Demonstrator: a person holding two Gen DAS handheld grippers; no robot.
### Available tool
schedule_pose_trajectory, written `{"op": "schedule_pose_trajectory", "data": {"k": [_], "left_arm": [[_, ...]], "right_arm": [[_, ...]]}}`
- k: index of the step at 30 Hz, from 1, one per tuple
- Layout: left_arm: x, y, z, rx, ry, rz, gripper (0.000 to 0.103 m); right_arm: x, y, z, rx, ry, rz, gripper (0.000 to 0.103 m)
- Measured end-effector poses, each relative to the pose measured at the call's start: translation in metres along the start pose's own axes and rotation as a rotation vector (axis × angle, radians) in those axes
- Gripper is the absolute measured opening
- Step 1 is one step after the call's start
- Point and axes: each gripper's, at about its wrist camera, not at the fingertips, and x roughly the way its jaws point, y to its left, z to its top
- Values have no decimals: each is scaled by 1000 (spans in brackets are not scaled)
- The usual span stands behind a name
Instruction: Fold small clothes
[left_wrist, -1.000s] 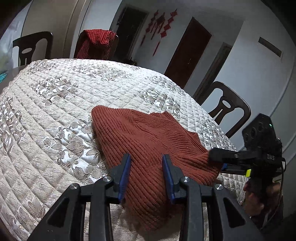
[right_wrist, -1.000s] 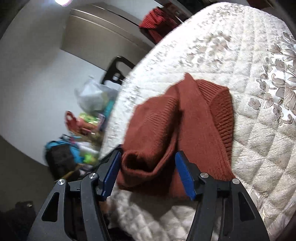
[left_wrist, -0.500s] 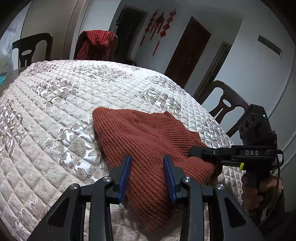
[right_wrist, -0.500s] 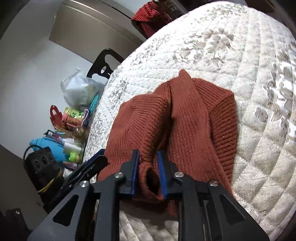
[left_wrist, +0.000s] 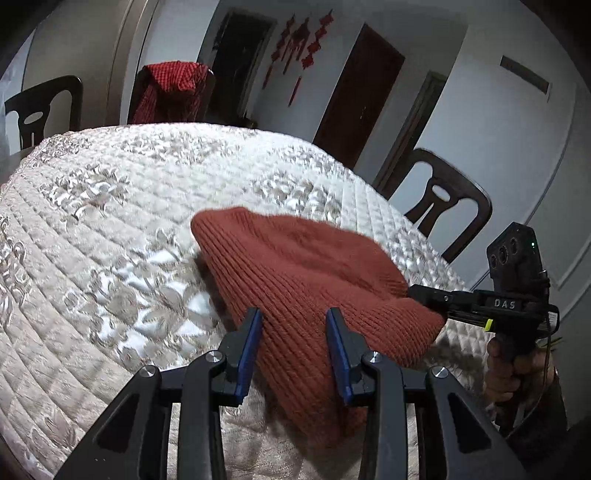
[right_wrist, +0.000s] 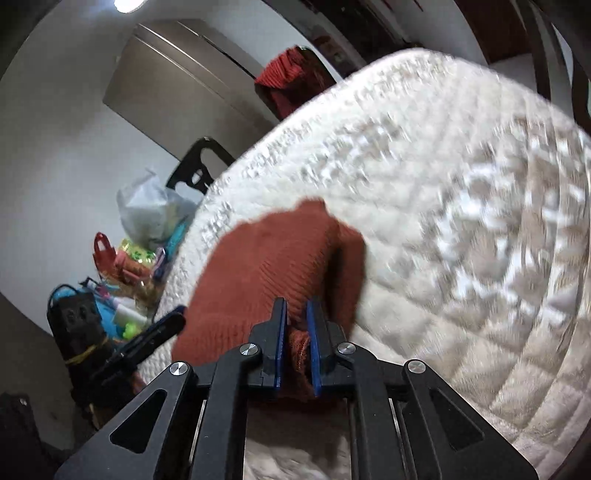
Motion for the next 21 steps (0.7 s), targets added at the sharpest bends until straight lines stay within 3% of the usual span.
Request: {"op": "schedule_pose_trajectory", "data": {"k": [3,5,9,11,14,15,16,21], "left_arm": [[-3,-1,-2,4,5,3,38],[-7,-2,1,9,-6,2,38],[-11,-12,7,35,-33,-11,38],[-6,-17,3,54,-19,-16,38],[3,-23,-10,115,20,7,38],[4,-23,-15,130,26,20,39],[4,-23,-18,138,24,25,39],[4,-21,-22,131,11,34,41]], "right_arm": [[-13,3,4,-10,-40,-23,20],[-27,16,7,-63,-86,-44,20],[-40,52,4,-214,-134,3,20],[-28,62,-5,-293,-94,-6,20],[-5,66,-25,-397,-15,-114,20],[2,62,-32,-416,8,-147,17],[7,57,-37,-424,26,-167,6],[5,46,-45,-436,13,-182,2]]}}
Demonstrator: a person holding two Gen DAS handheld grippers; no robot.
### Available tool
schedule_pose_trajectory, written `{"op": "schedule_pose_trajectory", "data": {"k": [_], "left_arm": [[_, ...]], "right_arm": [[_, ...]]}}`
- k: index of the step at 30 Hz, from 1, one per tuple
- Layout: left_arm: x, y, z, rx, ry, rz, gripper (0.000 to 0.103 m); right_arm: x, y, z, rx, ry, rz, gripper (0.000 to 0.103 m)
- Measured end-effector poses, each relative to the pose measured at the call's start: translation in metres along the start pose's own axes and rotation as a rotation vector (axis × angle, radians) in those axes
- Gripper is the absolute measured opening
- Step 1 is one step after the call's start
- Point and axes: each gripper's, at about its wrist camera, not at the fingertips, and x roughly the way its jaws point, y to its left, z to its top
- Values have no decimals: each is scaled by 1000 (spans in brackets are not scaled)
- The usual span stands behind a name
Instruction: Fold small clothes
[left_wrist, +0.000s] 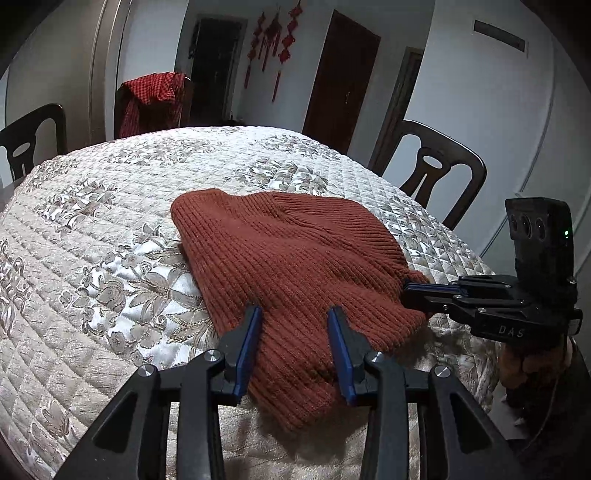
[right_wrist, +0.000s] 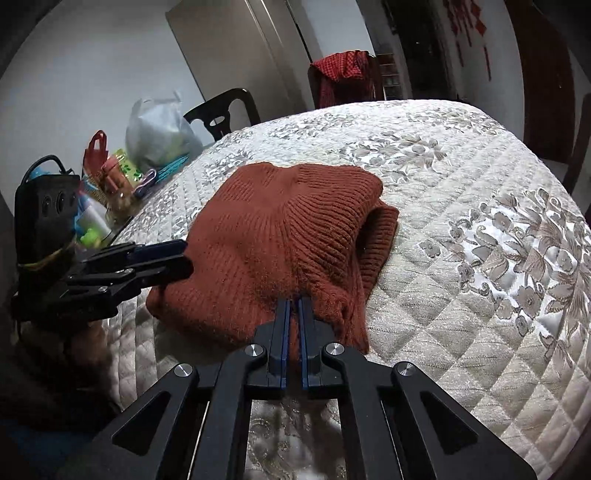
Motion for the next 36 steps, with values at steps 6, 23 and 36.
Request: {"op": "schedule_pose_trajectory", "data": {"k": [6,23,36], "left_arm": [[-4,3,15,-24,-2,15,41],[35,1,27,-10,13,161,45],[10,-3,28,14,-29,199,45]], "right_arm": [[-13,8,15,4,-42,2,6],[22,-22,35,120,-61,-52,2],[7,4,36,24,-73,-104,11]]}}
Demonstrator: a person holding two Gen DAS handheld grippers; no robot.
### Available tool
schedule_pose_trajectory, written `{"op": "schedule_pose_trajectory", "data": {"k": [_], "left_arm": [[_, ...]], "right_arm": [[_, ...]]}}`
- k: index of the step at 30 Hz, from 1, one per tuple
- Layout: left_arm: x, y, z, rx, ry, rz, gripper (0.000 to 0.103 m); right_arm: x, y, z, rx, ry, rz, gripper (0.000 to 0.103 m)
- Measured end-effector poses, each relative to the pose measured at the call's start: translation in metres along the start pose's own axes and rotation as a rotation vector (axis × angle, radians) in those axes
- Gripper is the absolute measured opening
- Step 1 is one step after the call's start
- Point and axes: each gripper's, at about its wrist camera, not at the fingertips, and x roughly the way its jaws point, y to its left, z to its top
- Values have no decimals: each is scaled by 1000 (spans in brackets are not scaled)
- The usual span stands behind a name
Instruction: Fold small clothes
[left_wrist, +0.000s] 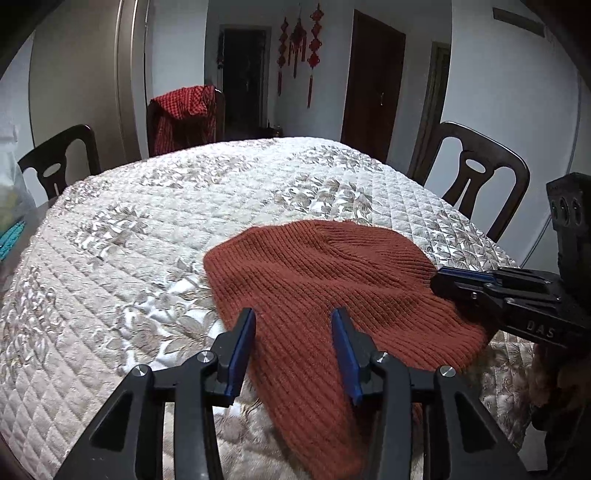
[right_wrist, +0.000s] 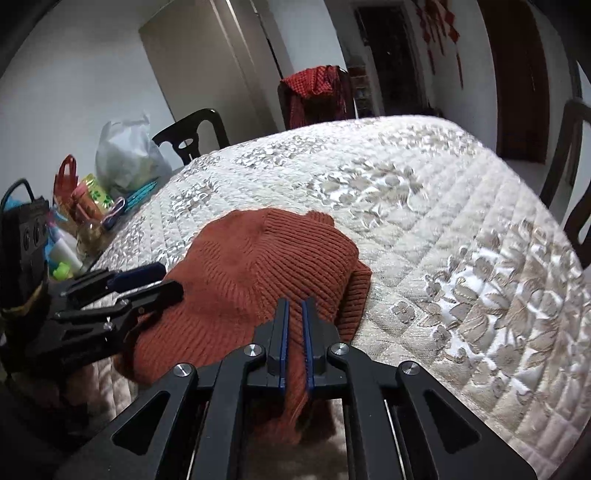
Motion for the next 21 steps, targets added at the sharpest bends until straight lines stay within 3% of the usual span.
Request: {"op": "schedule_pose_trajectory", "data": {"k": [10,21], "left_arm": [[-22,5,-20,-29,0,49,45],[-13,9,-31,-61,19,26,46]], "right_arm": [[-15,17,-14,-58,-2,26,13],[-5,11,-30,-50,38,12,10]]}}
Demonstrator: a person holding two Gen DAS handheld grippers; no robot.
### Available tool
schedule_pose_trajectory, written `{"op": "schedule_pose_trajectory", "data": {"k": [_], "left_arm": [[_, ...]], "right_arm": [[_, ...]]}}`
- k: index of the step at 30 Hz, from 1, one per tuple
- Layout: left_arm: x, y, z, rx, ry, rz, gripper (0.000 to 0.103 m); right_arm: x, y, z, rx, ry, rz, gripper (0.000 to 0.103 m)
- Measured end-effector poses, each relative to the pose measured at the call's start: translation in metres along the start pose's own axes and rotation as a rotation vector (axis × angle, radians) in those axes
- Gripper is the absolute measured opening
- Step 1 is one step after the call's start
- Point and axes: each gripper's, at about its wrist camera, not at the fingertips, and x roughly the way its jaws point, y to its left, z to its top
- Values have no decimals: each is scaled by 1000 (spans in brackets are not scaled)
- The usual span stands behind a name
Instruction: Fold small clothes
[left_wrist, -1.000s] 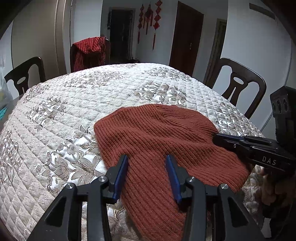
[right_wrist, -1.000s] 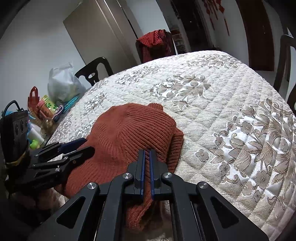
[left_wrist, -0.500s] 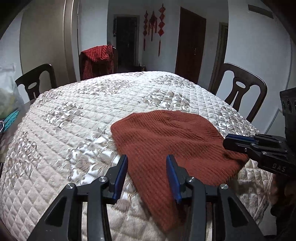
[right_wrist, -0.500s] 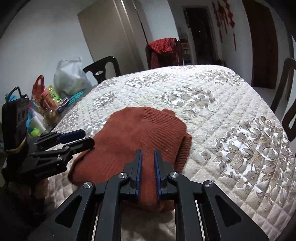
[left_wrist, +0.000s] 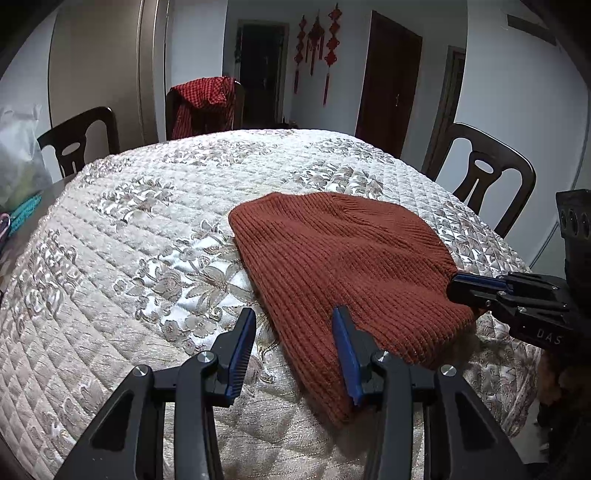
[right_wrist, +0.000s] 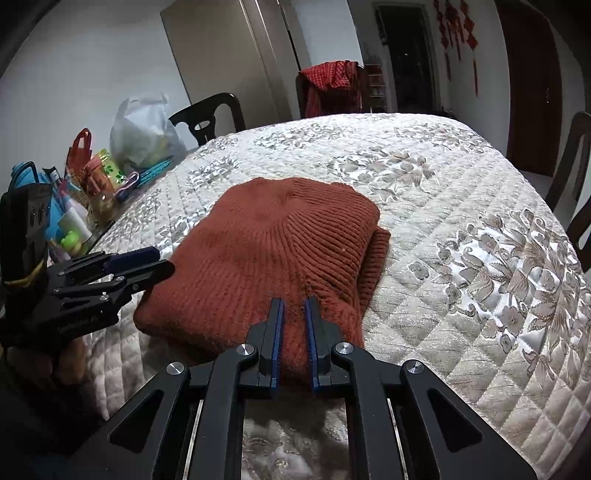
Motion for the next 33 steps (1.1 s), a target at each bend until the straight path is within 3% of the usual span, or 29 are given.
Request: {"op": "schedule_pose_trajectory", "data": {"k": [4,8,9,10,12,16,20,24,27,29,33], "left_arm": [[-2,4,1,-21,1,-26,46],[-5,21,11,-95,-20,-61,46],[-4,25,14,-112,-25,-65,46],[-2,29,16,-130,-22,-74,46],[4,32,20,-155,-7,-92,46],[18,33,20,-179,29,-123,46],[23,31,21,-186,36,-149,47],[31,31,19,-189,55,-162,55],[34,30,19,-198,64,-173,55],[34,27,18,-194,66,-170,55],[37,21,15,-183,78,-172,55]], "right_arm": [[-3,-3,2,27,5,16,9],[-15,-10,12,83,-46,51,17],[-18,-15,15,111,-66,54,30],[-18,-18,17,127,-74,54,50],[-12,-29,22,176,-72,44,58],[9,-44,22,241,-11,46,58],[25,-58,19,310,31,105,58],[30,-64,21,333,27,141,58],[33,-66,24,348,29,162,57],[34,-65,24,352,46,186,47],[36,-68,20,367,47,214,39]]}}
